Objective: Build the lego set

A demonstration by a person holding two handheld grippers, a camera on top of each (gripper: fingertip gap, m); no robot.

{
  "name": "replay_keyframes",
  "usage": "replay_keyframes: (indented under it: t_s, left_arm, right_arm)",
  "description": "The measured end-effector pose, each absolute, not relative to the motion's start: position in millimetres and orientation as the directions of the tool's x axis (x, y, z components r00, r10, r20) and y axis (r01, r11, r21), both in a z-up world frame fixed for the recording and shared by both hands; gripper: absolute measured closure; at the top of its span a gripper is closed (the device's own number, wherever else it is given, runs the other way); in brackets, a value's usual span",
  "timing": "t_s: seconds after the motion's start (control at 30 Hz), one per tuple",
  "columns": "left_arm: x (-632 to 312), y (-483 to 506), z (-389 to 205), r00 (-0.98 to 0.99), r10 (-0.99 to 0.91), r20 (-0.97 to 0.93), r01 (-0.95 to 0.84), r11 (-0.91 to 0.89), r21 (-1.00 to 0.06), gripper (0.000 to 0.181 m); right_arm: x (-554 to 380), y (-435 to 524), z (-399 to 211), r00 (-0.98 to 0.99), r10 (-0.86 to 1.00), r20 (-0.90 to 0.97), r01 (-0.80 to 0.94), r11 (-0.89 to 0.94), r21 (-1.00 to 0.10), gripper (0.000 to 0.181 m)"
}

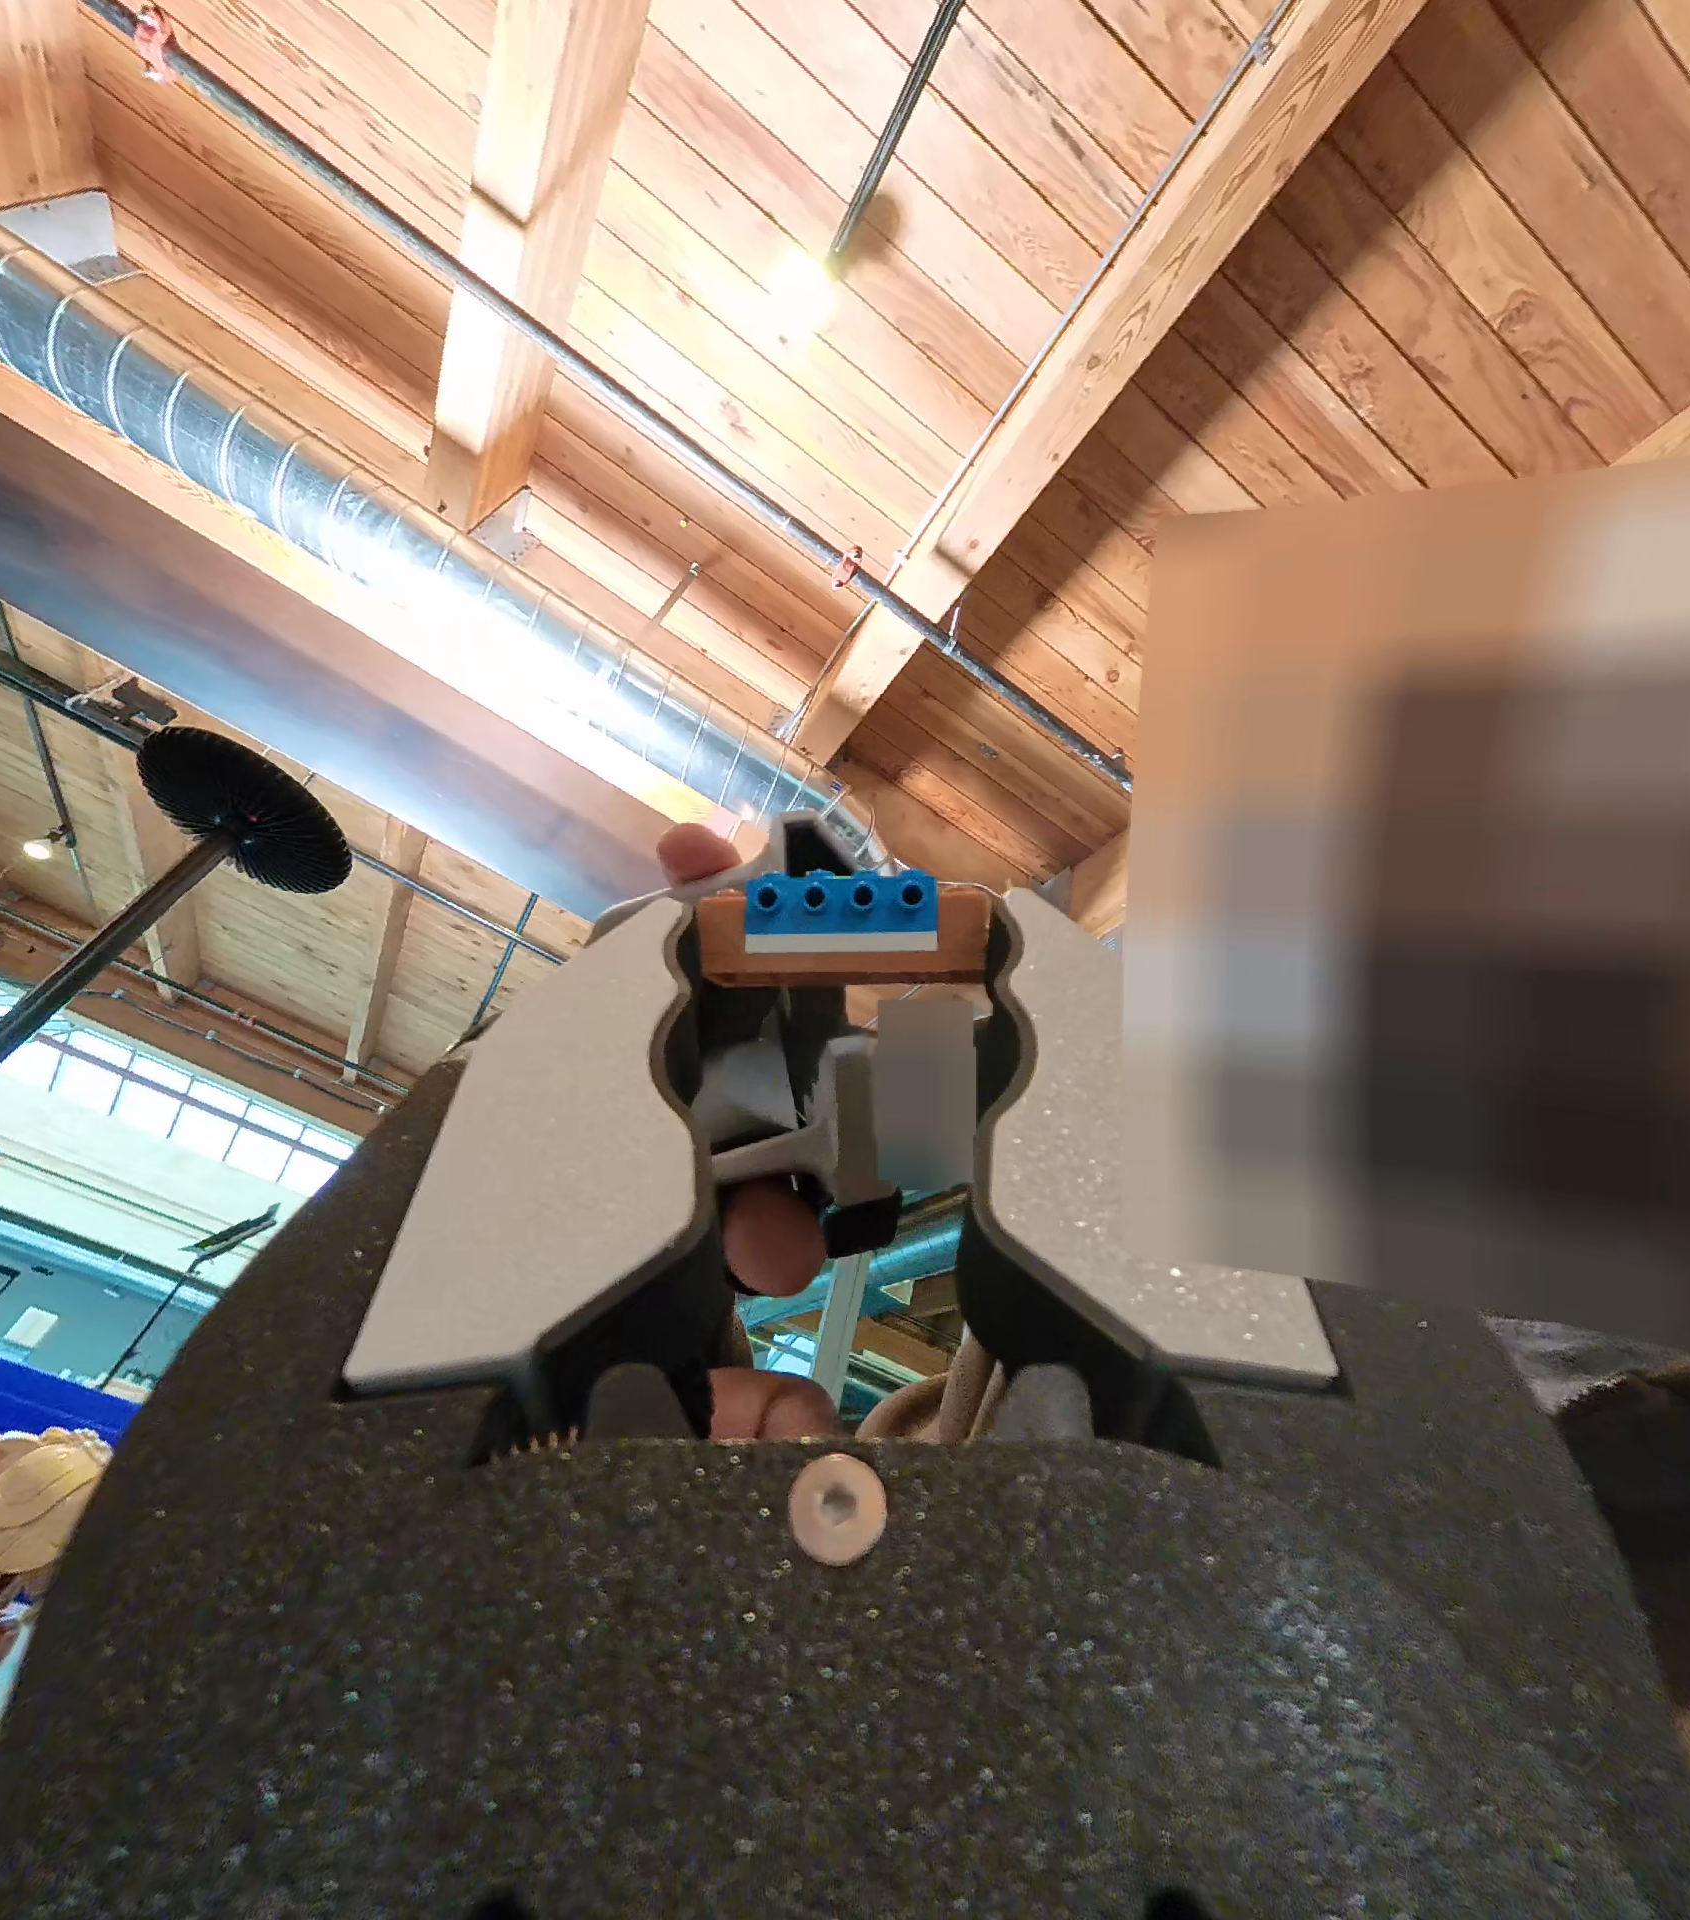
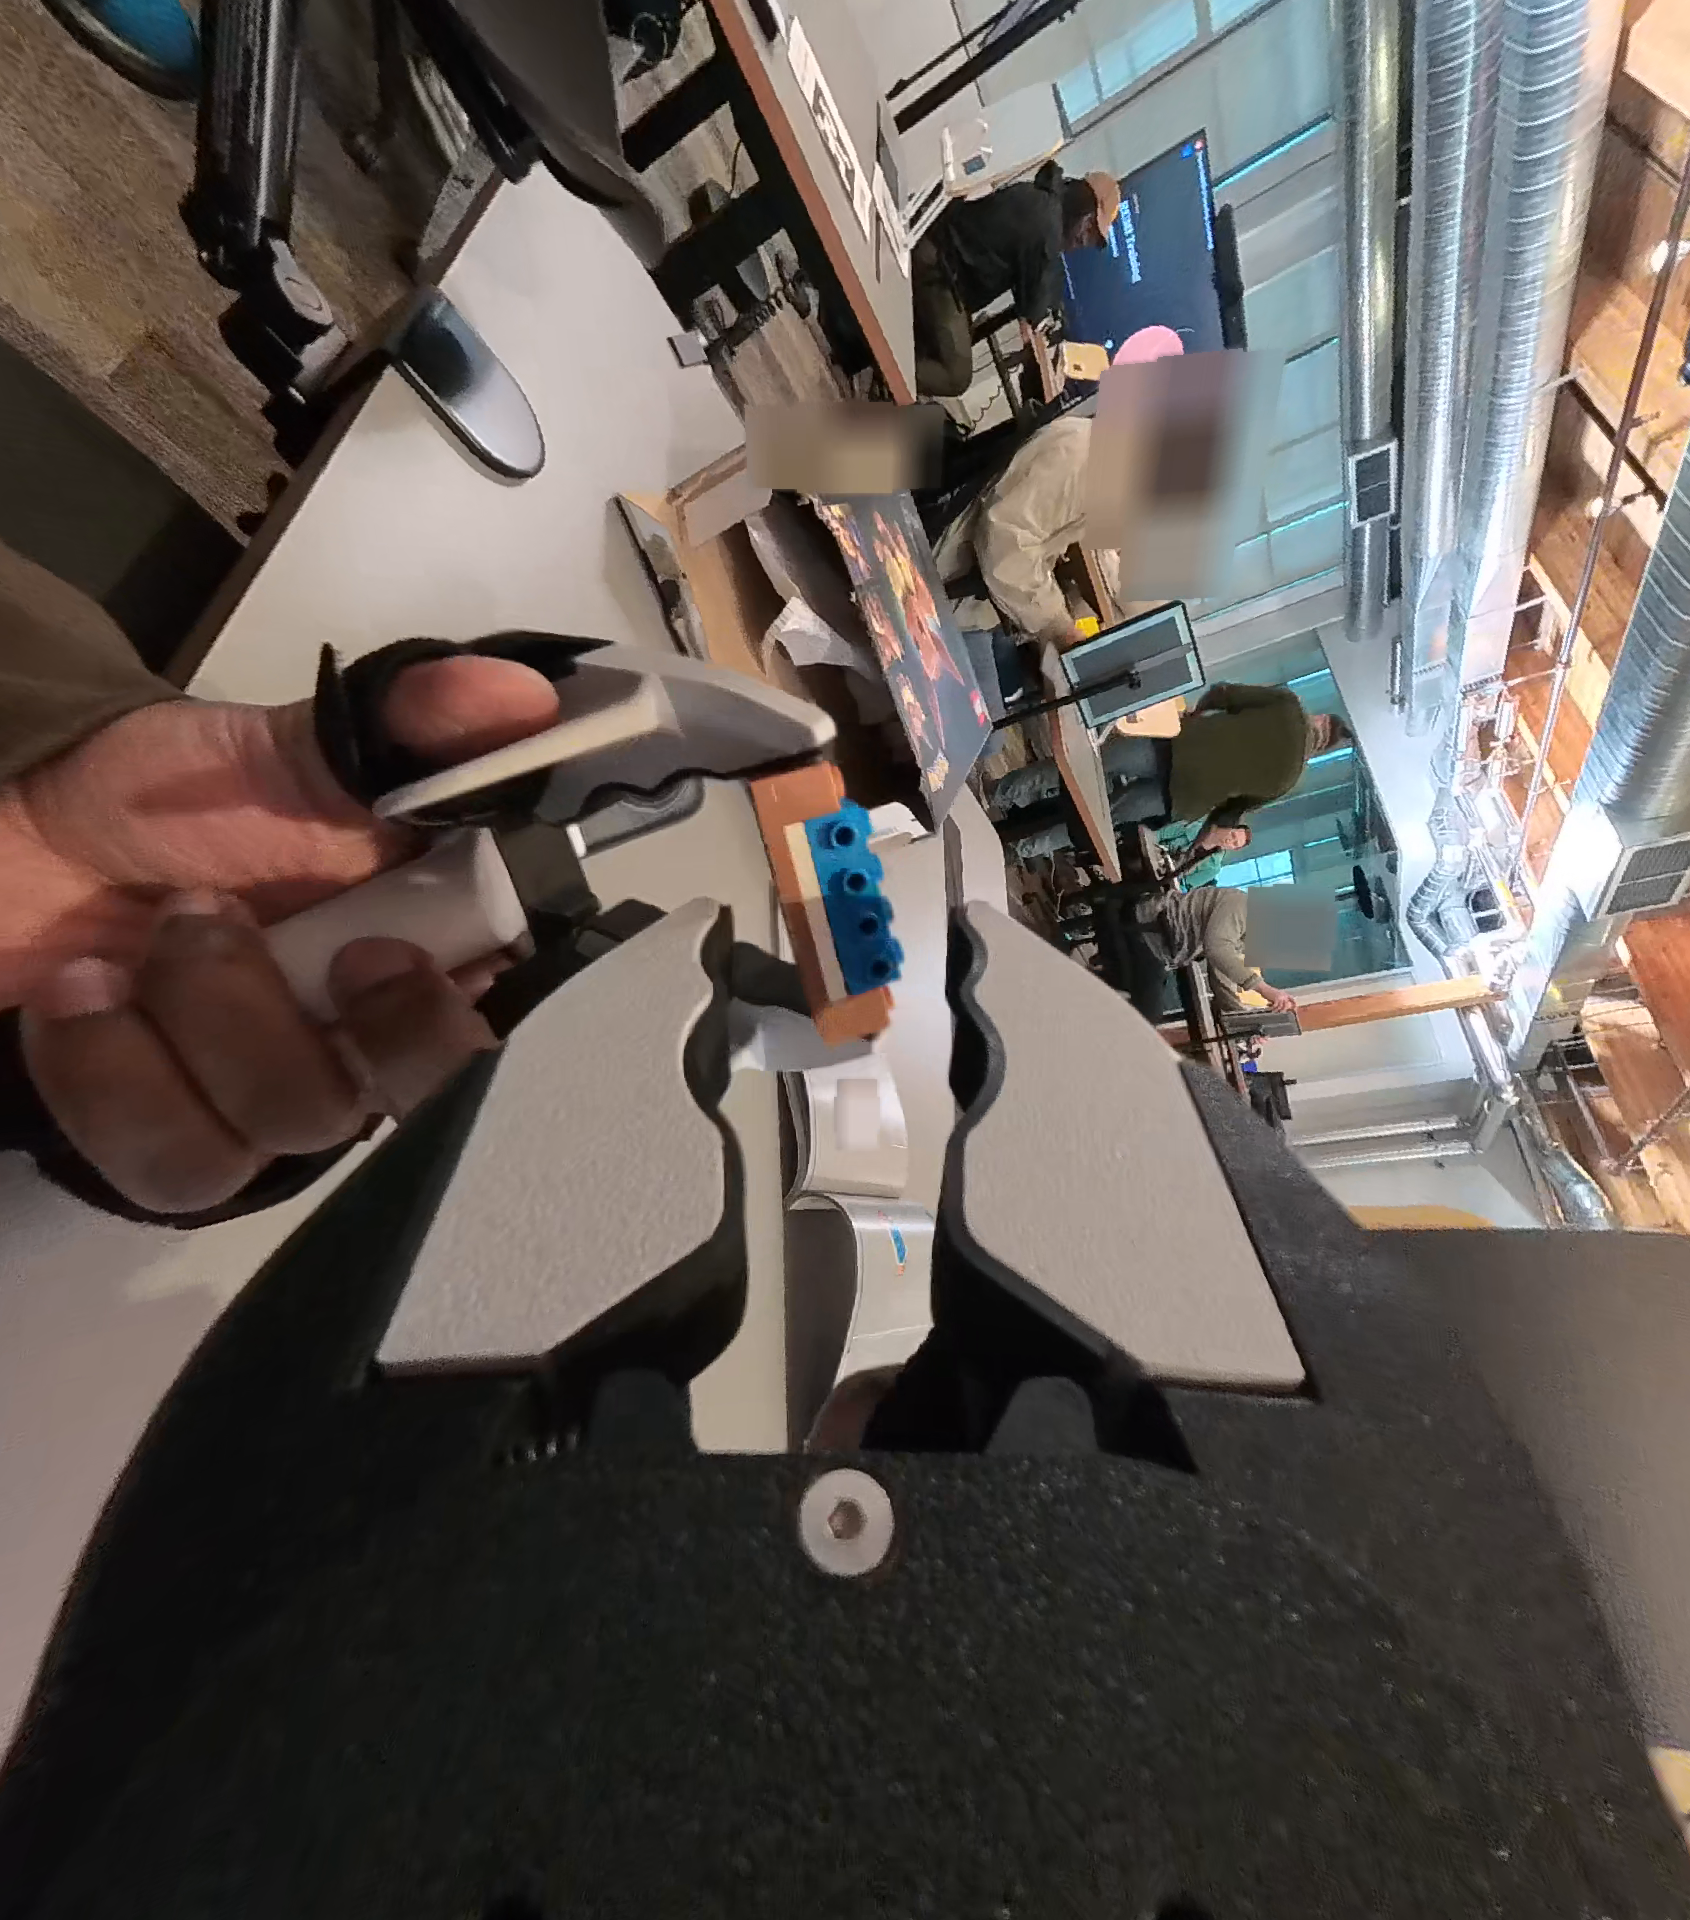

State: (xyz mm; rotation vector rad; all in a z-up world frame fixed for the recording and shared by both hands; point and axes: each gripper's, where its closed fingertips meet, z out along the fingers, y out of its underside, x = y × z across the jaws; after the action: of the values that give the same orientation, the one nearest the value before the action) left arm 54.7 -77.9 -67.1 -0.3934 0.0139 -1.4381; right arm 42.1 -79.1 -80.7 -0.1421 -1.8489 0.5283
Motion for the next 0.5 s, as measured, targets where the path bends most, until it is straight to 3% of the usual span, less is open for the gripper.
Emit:
replay_keyframes:
  t_s: [0.17,0.5]
  left_arm:
    - [58.2,-79.1,-66.8,0.131,-0.968,0.215,0.957,0.066,-0.283,0.128]
    - [58.5,-78.6,-67.5,0.11,-0.97,0.217,0.96,0.047,-0.277,0.129]
  right_arm:
    - [40.0,-76.1,-83.5,-0.336,0.316,0.887,-0.152,0.911,-0.382,0.158]
    - [40.2,-74.9,-84.3,-0.379,0.274,0.884,-0.142,0.927,-0.348,0.162]
